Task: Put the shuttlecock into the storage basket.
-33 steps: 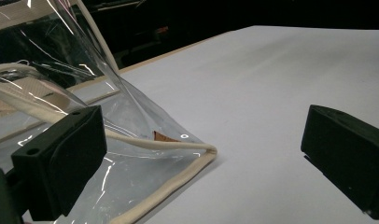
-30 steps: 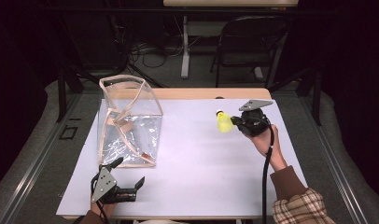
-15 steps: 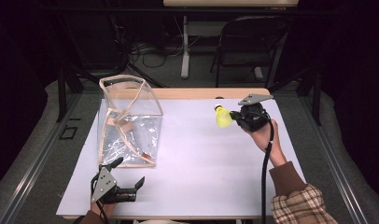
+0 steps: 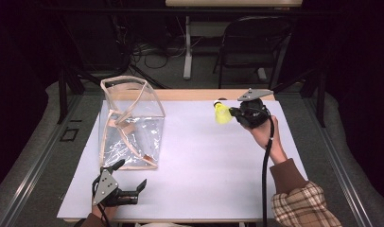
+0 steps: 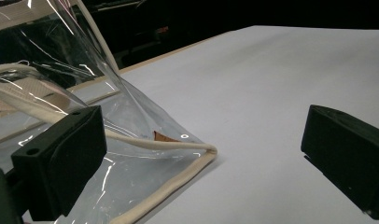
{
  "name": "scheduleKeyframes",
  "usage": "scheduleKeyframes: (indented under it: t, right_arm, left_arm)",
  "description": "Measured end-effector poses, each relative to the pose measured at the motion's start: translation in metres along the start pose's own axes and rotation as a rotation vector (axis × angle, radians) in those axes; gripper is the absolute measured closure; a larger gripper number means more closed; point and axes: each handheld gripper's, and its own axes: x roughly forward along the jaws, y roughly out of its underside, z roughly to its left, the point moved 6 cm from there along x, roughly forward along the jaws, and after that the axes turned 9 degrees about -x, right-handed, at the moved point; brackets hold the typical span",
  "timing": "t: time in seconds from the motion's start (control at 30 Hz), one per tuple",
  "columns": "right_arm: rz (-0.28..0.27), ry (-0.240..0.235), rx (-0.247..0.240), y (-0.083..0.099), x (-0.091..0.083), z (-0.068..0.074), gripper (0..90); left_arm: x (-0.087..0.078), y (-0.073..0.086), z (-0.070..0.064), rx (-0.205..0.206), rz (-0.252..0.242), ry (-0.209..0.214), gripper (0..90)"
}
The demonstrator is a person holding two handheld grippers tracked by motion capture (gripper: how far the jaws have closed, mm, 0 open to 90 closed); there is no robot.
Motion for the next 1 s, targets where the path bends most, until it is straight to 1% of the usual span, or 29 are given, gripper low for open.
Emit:
scheduleKeyframes:
  t: [0.3,0.73,1.0]
  right_arm:
    - [-0.020,-0.002,-0.006,-0.012,0.004,0.002,90.0]
    - [-0.018,-0.018,-0.016,-0.023,0.015,0.007,90.0]
    - [-0.026,-0.027,-0.022,-0.032,0.023,0.011,90.0]
  left_arm:
    - [0.000,0.000,0.000,-0.001,0.000,0.001,0.1]
    - [0.000,0.000,0.000,-0.003,-0.001,0.001,0.1]
    - [0.000,0.000,0.000,-0.003,-0.001,0.002,0.1]
